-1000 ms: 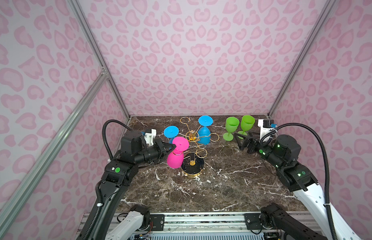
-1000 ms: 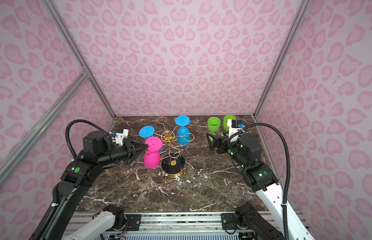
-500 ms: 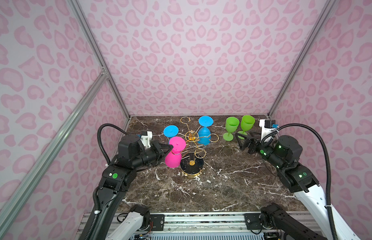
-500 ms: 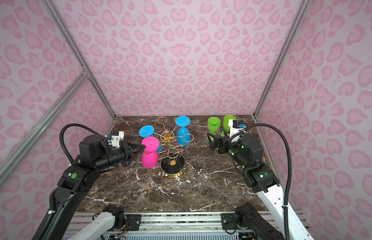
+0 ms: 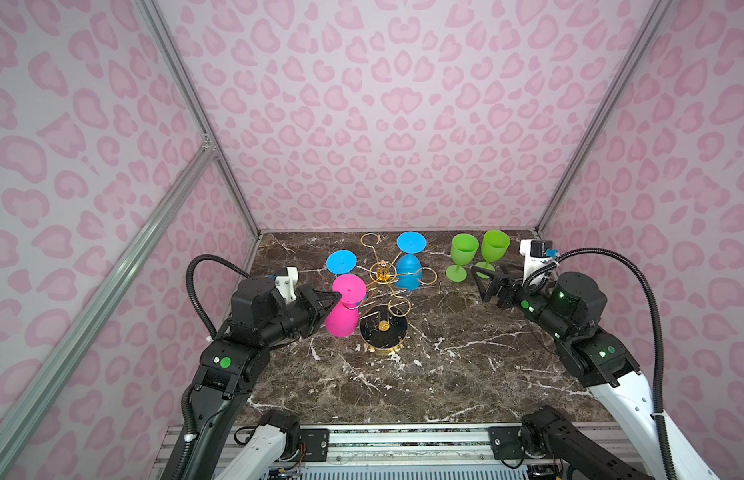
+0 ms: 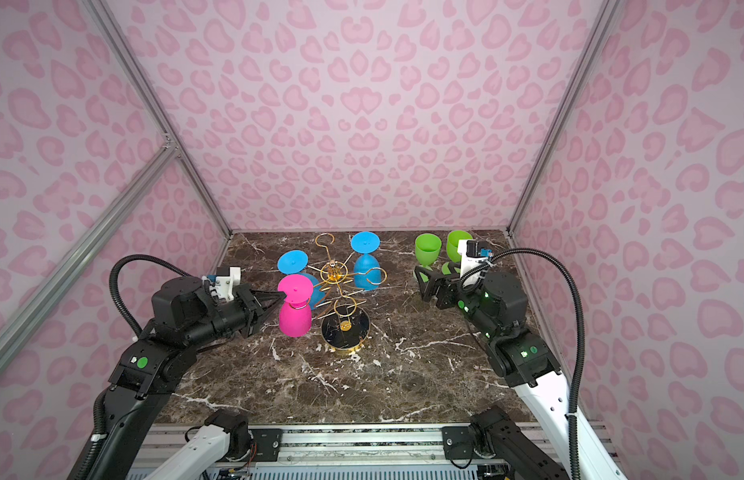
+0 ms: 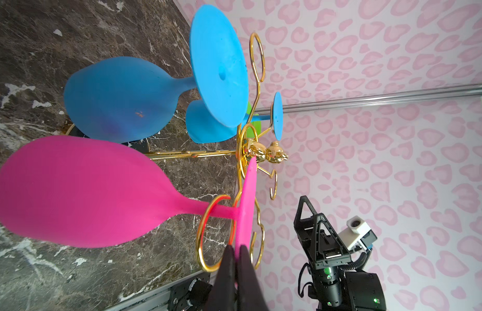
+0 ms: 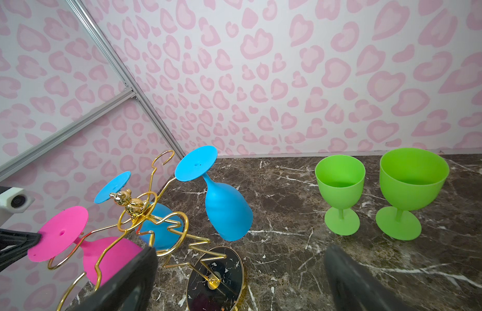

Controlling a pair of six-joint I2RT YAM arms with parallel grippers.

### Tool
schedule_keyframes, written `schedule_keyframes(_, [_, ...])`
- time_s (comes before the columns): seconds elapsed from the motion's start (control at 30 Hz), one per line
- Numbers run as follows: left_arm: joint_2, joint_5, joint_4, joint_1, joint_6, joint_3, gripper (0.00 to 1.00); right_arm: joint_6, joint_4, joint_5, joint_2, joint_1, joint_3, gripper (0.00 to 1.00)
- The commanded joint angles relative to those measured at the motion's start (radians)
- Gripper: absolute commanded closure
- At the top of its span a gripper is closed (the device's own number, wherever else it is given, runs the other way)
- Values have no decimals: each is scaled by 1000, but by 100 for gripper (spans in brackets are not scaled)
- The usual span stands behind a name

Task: Take the wine glass off the wine glass rack
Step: 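Pull the pink glass by its base off the rack hook with the left gripper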

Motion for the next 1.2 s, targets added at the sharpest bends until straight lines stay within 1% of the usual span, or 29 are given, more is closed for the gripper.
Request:
schedule_keyframes(0.0, [-24,-40,22,6,-21,-15,97,-8,-4,7,-2,0,-1,2])
schedule_keyframes(0.43, [-98,-82,20,17,-59,-46,97,-1,-1,2,1,-2,1,2])
schedule_keyframes(0.67, [-86,-54,52,18,-65,-54,97,1,-4,0,1,-2,5,2])
schedule_keyframes(0.97, [-22,-5,46,17,-16,-6,97,5,-4,-1,-1,-1,5,2])
schedule_keyframes(1.17, [2,-41,-37,17,44,60,97,5,-1,2,-1,-1,0,2])
